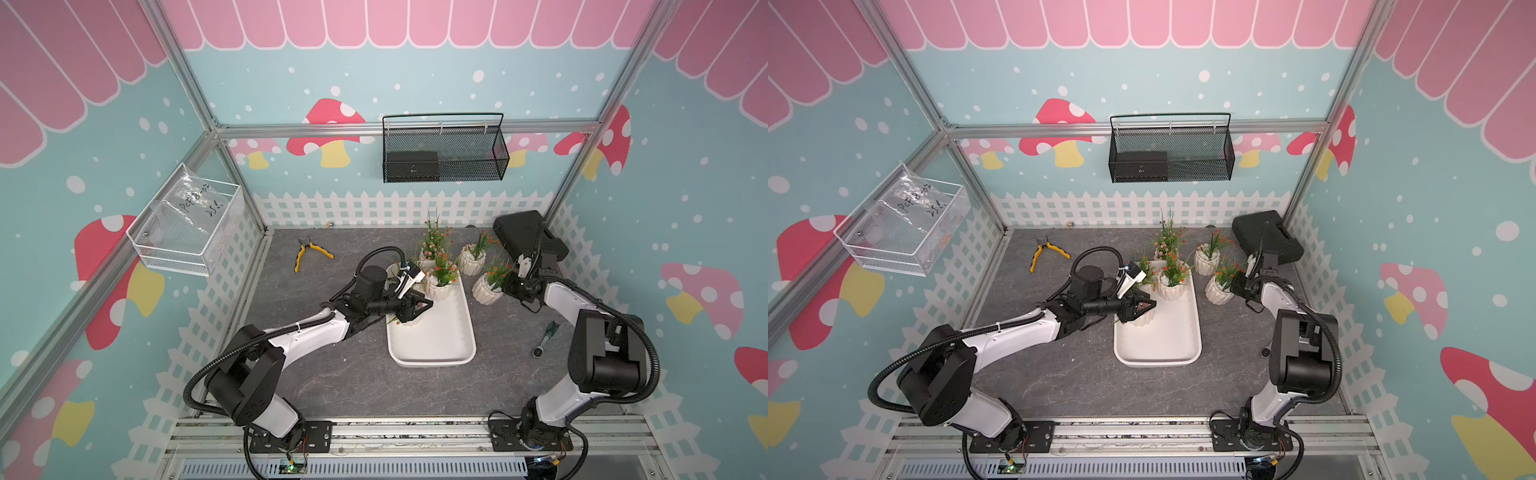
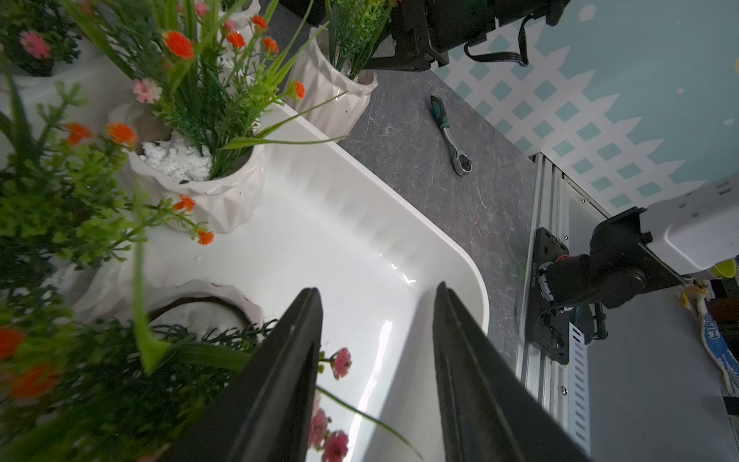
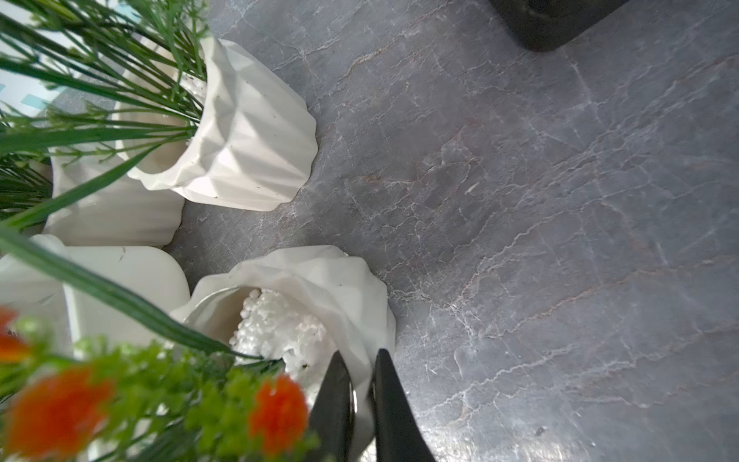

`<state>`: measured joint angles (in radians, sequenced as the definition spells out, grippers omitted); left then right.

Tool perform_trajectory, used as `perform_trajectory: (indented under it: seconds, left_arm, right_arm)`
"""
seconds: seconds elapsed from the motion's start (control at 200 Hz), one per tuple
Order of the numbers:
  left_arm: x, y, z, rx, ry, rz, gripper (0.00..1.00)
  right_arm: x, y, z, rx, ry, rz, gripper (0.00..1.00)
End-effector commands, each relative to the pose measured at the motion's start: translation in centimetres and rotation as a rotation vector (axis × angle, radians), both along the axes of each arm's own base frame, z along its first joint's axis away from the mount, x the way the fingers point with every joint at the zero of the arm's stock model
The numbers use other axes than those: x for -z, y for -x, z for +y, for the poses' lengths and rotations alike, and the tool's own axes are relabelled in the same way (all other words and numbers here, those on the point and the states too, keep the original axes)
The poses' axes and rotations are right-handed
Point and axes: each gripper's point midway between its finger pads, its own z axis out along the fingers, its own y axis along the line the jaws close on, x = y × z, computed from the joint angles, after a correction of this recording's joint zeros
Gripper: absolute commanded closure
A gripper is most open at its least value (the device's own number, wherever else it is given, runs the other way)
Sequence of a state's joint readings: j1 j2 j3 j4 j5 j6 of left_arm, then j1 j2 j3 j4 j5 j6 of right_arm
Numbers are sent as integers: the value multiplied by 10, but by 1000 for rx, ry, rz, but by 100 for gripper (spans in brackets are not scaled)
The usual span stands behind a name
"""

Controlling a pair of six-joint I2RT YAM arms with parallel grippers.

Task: Put the potted gypsophila into the storage box
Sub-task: Pick up the baby's breath potted plant from the center of the board.

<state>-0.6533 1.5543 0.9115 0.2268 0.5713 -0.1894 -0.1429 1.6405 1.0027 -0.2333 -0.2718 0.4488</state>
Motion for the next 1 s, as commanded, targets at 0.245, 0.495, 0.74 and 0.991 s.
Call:
perform_trajectory:
  seconds: [0.245, 0.495, 0.74, 0.991]
  left_arm:
    - [-10, -5, -2, -62, -29, -54, 53]
    - [-27, 4, 0, -79, 21, -88, 53]
    - [-43, 14, 12, -97, 49, -100, 53]
    - [-40, 21, 25, -134, 30, -91, 52]
  right_arm:
    - [-30, 24, 7, -11, 0, -28, 97]
    - [-52, 38, 13, -30, -4, -73, 96]
    - [-97, 52, 25, -110, 2, -191, 97]
    - [-135, 65, 48, -230, 10, -276, 97]
